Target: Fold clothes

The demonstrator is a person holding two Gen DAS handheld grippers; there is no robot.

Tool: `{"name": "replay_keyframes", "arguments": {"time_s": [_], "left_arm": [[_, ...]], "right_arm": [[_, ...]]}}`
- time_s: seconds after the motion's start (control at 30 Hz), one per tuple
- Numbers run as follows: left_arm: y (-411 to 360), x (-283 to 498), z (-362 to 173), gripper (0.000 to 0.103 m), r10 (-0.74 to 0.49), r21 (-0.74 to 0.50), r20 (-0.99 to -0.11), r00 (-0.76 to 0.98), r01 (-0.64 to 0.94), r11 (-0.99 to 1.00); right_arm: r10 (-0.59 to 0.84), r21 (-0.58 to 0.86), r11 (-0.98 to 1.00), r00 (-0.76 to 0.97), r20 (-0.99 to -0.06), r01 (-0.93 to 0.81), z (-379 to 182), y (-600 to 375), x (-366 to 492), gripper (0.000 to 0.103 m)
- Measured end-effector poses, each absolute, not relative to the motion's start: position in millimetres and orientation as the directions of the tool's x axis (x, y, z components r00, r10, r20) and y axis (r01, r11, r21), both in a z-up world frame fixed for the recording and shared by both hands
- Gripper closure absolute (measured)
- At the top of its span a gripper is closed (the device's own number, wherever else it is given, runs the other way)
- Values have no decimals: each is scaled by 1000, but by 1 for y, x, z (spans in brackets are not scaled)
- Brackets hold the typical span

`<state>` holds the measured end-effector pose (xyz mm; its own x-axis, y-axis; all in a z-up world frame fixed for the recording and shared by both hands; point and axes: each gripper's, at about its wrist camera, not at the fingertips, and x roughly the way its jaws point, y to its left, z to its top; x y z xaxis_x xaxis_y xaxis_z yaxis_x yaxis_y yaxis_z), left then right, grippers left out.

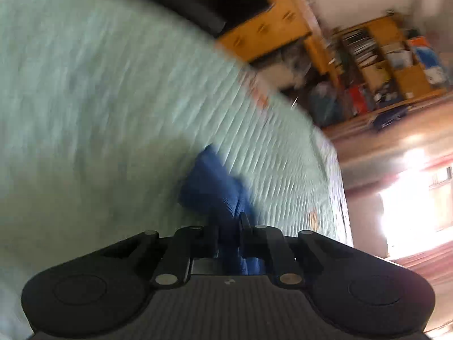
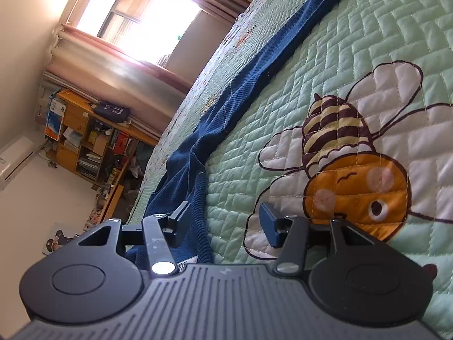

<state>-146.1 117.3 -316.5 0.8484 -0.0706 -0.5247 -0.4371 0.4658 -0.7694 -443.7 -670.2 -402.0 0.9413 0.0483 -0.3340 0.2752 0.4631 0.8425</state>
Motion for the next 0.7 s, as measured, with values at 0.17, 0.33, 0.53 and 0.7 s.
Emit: {"name": "replay_keyframes", "arguments": {"time_s": [0.17, 0.33, 0.53, 0.7], "left_arm": [[146, -169, -259, 83, 109, -754, -434, 894, -427, 500], [165, -183, -297, 36, 138, -618, -627, 766, -598, 511], [135, -243, -304, 40, 18, -651, -607, 794, -510, 563], [11, -278, -304, 41, -324, -557, -643, 694, -132, 820]], "right_arm": [[49, 849, 455, 944, -326, 269, -403, -671, -442, 48], [47, 856, 445, 948, -315, 262, -403, -671, -442, 48], [79, 890, 377, 949, -305, 255, -400, -676, -448, 47], [196, 895, 395, 933, -302, 207, -388, -658, -448, 43]]}}
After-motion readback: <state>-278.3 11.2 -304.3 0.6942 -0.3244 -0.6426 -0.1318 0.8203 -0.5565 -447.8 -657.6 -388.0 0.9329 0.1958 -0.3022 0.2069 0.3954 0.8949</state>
